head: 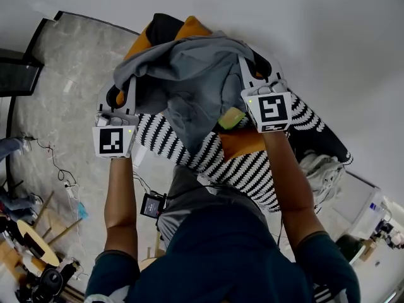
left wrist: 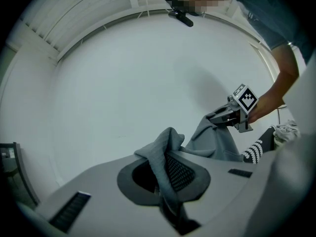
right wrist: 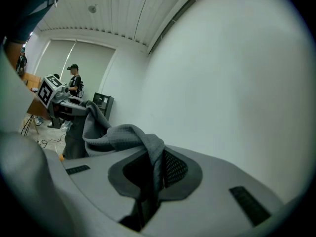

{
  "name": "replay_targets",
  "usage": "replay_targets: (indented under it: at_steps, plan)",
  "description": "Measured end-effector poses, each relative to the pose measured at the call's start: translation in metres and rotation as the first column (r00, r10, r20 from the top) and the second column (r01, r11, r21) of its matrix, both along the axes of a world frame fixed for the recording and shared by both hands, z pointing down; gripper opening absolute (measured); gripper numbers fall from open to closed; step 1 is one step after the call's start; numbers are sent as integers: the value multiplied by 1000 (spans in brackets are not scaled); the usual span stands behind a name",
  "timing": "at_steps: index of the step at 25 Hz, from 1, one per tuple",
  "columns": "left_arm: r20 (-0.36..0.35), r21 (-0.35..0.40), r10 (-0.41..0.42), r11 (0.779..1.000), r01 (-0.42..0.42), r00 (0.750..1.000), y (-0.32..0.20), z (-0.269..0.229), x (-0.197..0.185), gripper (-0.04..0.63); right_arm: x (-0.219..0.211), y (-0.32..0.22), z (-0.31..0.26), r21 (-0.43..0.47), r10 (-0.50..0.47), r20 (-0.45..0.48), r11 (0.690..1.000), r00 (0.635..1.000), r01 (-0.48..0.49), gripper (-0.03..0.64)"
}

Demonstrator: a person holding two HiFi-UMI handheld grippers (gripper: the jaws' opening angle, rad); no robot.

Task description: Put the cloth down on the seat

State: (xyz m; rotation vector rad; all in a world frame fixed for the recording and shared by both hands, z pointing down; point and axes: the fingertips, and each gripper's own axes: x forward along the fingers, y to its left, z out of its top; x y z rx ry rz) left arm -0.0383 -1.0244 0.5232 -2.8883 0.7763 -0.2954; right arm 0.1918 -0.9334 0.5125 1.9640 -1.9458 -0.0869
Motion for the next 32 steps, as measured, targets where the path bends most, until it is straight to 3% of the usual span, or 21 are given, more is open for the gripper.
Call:
replay_targets:
  at_steps: [12, 19, 32]
  plan:
    - [34, -46, -32, 998, 34, 999, -60, 77, 19, 20, 29, -50, 64, -48, 34, -51, 998, 998, -37, 34]
    - [71, -85, -33, 996, 39, 997, -88, 118, 32, 20, 35, -79, 113, -121, 45, -69, 991, 997, -53, 34]
    - [150, -198, 1, 980, 29, 989, -127, 186, 46, 21, 65, -103, 182, -263, 124, 30, 958, 992, -111, 35]
